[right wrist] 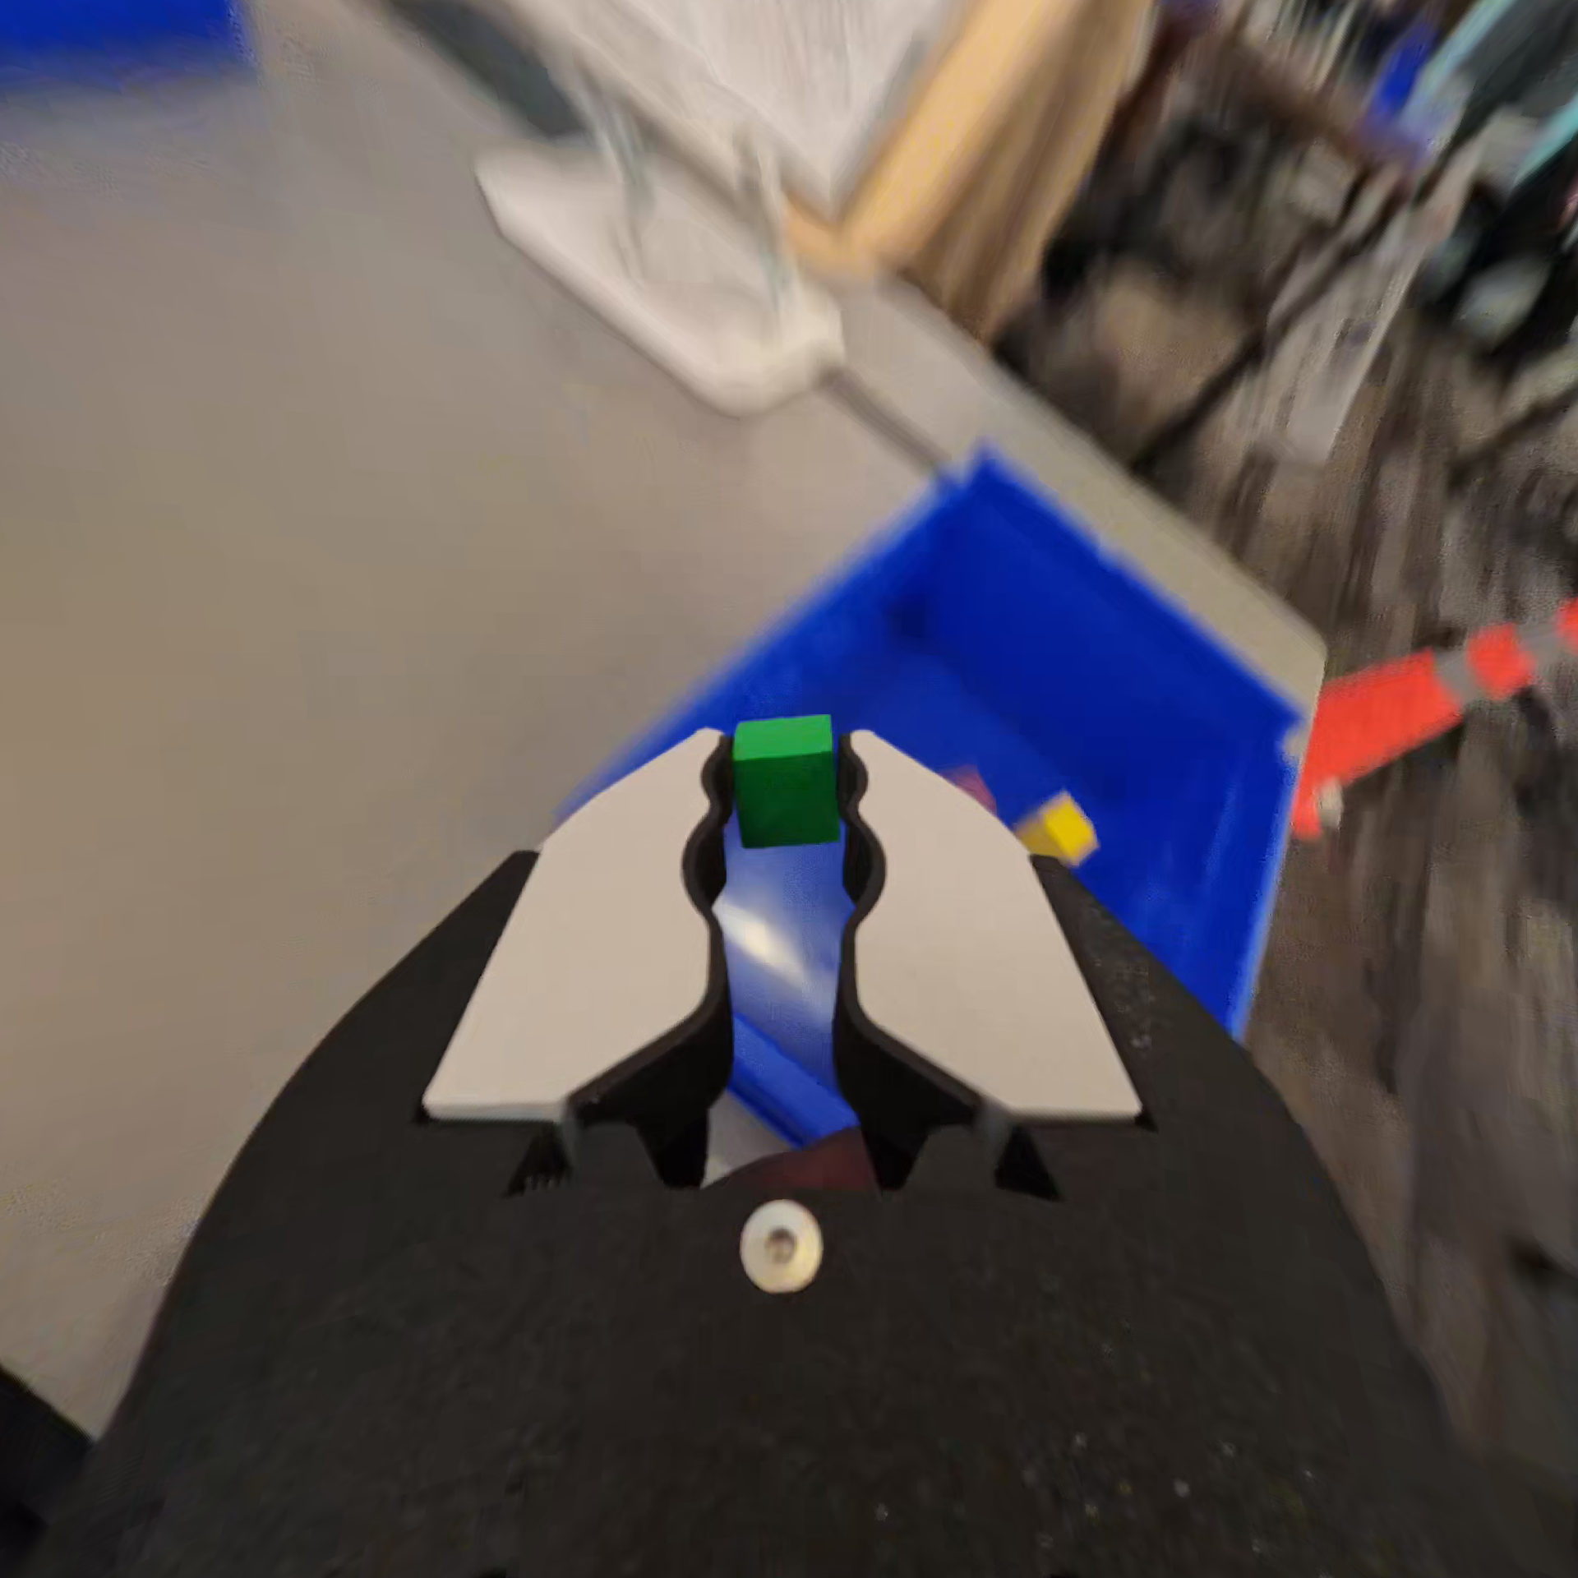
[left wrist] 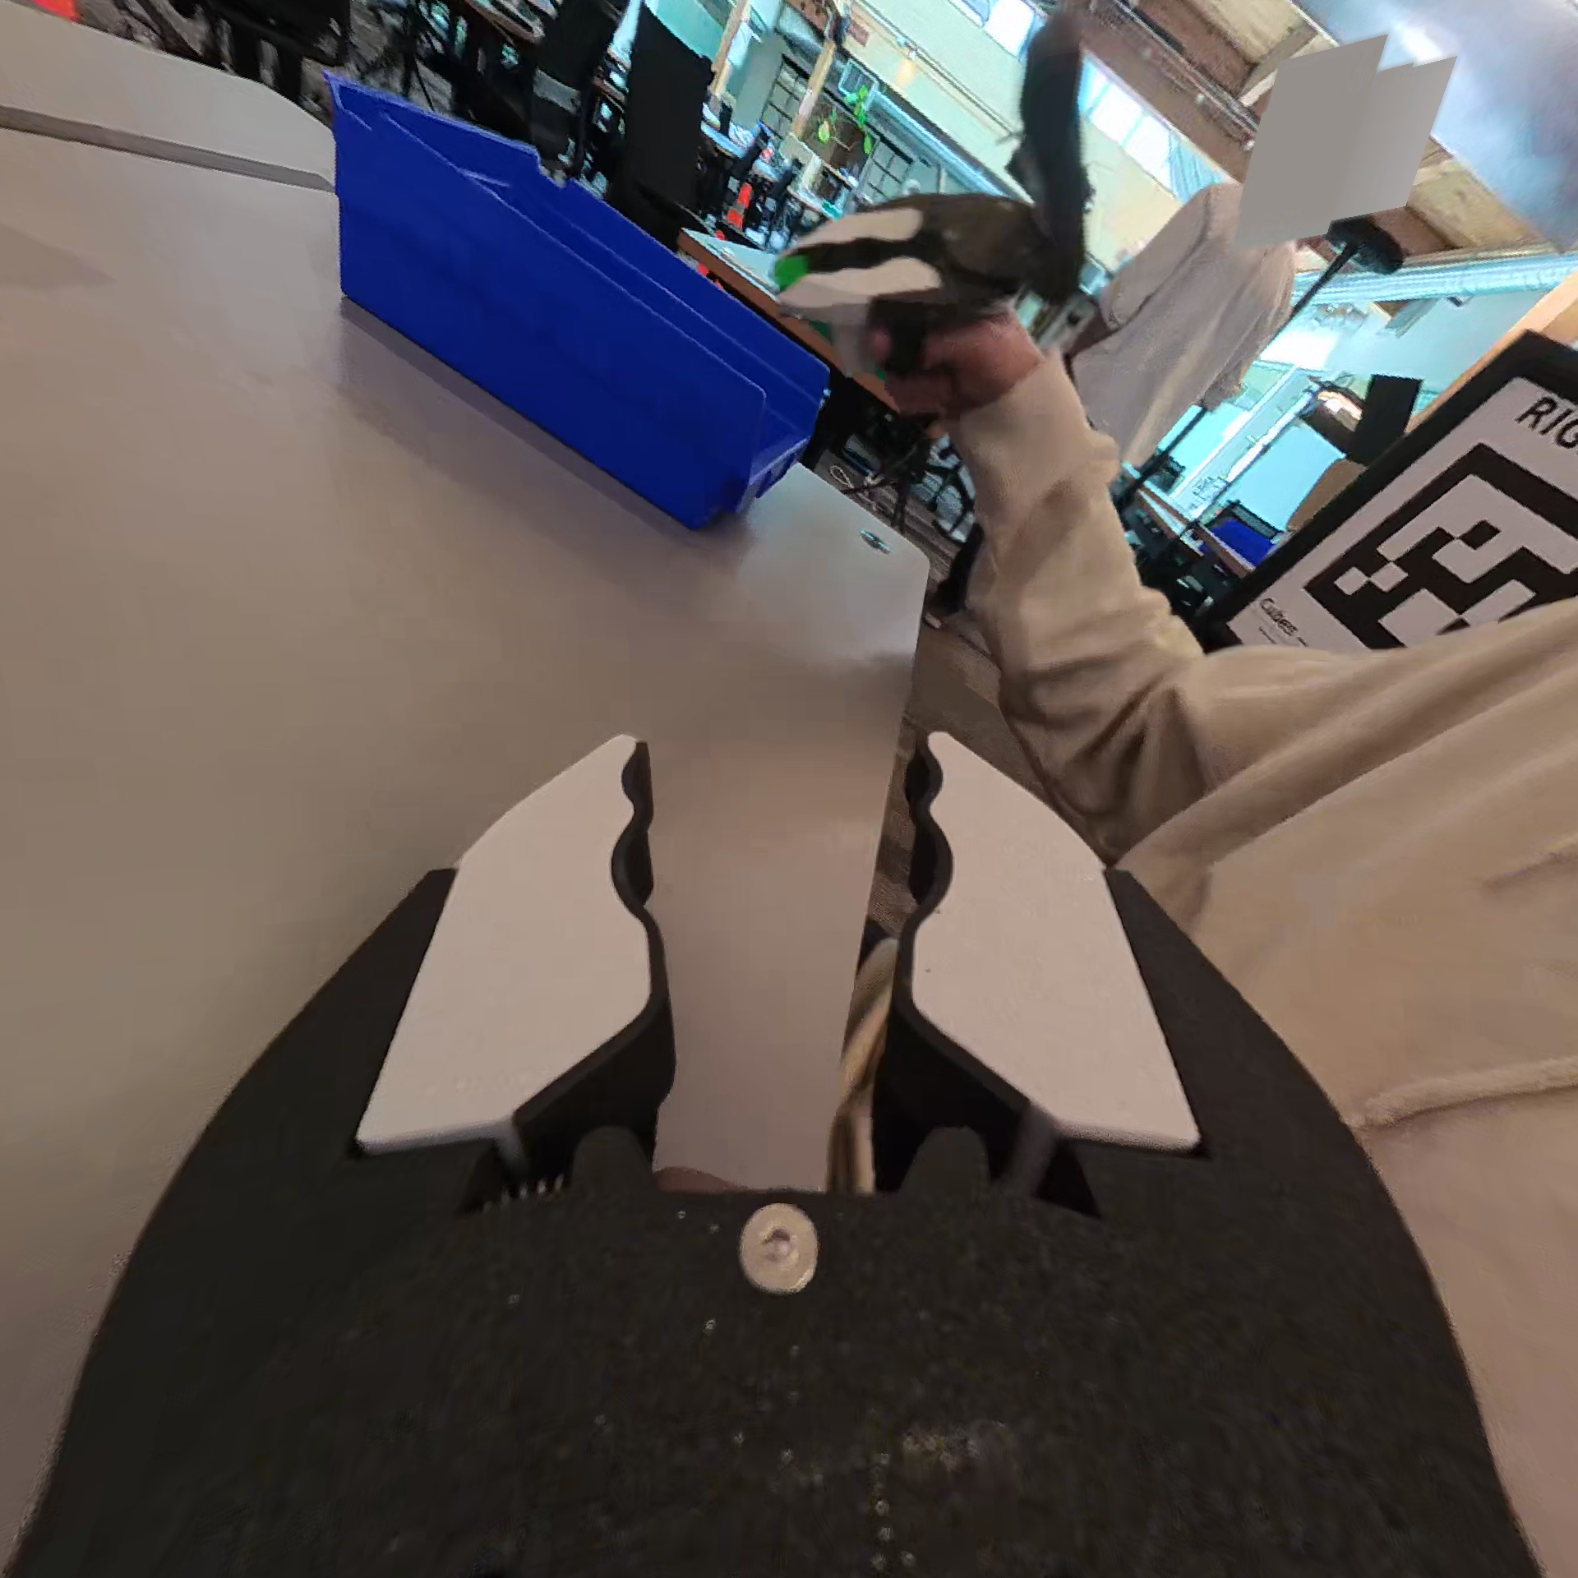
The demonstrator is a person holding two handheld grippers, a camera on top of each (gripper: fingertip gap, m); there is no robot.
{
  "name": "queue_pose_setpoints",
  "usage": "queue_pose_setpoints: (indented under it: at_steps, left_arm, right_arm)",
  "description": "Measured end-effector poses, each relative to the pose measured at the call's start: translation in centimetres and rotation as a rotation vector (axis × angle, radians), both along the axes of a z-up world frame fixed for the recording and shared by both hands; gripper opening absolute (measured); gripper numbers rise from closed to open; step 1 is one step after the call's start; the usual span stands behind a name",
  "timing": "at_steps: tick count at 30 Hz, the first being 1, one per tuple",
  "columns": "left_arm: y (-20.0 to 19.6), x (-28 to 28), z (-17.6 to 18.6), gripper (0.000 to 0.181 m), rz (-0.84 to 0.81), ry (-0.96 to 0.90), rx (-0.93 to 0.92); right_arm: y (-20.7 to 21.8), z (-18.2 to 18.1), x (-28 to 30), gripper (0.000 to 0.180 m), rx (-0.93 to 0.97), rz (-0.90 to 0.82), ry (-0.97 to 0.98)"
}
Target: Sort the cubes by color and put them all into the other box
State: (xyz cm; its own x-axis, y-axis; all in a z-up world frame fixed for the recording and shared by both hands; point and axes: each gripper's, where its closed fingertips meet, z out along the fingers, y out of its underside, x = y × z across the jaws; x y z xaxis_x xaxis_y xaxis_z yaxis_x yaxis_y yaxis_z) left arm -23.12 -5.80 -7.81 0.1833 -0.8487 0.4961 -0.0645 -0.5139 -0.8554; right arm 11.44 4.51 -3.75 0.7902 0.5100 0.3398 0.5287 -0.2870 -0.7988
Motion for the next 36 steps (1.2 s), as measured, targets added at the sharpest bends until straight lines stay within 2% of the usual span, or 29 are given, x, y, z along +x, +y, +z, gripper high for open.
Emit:
queue_pose_setpoints:
  at_steps: [2, 6, 9, 12, 14, 16, 19, 21, 23, 25, 27, 30, 33, 36]
  left_arm:
    - [-0.2, 0.6, -0.5, 0.058, -0.025, 0.018, -0.014]
    - [-0.8, 1.9, -1.5, 0.058, -0.052, 0.083, 0.018]
    - [-1.5, 2.3, -1.8, 0.059, -0.071, 0.106, 0.042]
    - [-1.6, 2.1, -2.2, 0.061, -0.069, 0.129, 0.056]
    - [-1.4, 1.7, -2.5, 0.061, -0.048, 0.144, 0.069]
    - [-1.0, 1.2, -2.5, 0.061, -0.019, 0.154, 0.078]
    - [0.1, 0.2, -2.7, 0.061, 0.061, 0.18, 0.085]
    - [1.3, -0.6, -2.9, 0.06, 0.138, 0.21, 0.1]
    - [2.4, -1.3, -3.3, 0.06, 0.209, 0.246, 0.118]
    - [3.7, -2.1, -3.9, 0.059, 0.284, 0.296, 0.138]
    - [4.4, -2.5, -4.2, 0.059, 0.33, 0.325, 0.141]
    - [4.9, -2.9, -4.5, 0.058, 0.358, 0.338, 0.111]
    - [4.7, -3.2, -4.3, 0.055, 0.361, 0.334, 0.088]
    - [3.5, -3.7, -3.2, 0.055, 0.323, 0.323, 0.081]
  right_arm:
    - [2.0, -4.9, 3.2, 0.023, -0.258, -0.015, -0.113]
    - [3.7, -12.2, 2.1, 0.024, -0.635, 0.145, -0.179]
    - [3.6, -14.8, 1.3, 0.024, -0.79, 0.203, -0.258]
    - [3.3, -15.1, 0.3, 0.024, -0.85, 0.243, -0.236]
    - [3.6, -14.2, 0.3, 0.034, -0.811, 0.238, -0.218]
    - [3.9, -11.5, 0.9, 0.036, -0.717, 0.193, -0.164]
    - [4.7, -4.1, 2.6, 0.037, -0.357, 0.005, -0.074]
    - [3.3, 1.3, -0.3, 0.041, -0.096, -0.01, 0.112]
    - [0.1, 4.6, -7.0, 0.04, 0.068, 0.13, 0.365]
    - [-3.4, 4.0, -14.7, 0.042, 0.072, 0.301, 0.587]
    - [-5.3, 0.2, -20.9, 0.045, 0.003, 0.368, 0.68]
    - [-5.3, -5.8, -25.1, 0.046, -0.015, 0.322, 0.514]
    - [-5.2, -6.0, -25.7, 0.042, 0.074, 0.281, 0.454]
    - [-6.1, -6.8, -26.1, 0.041, 0.05, 0.304, 0.443]
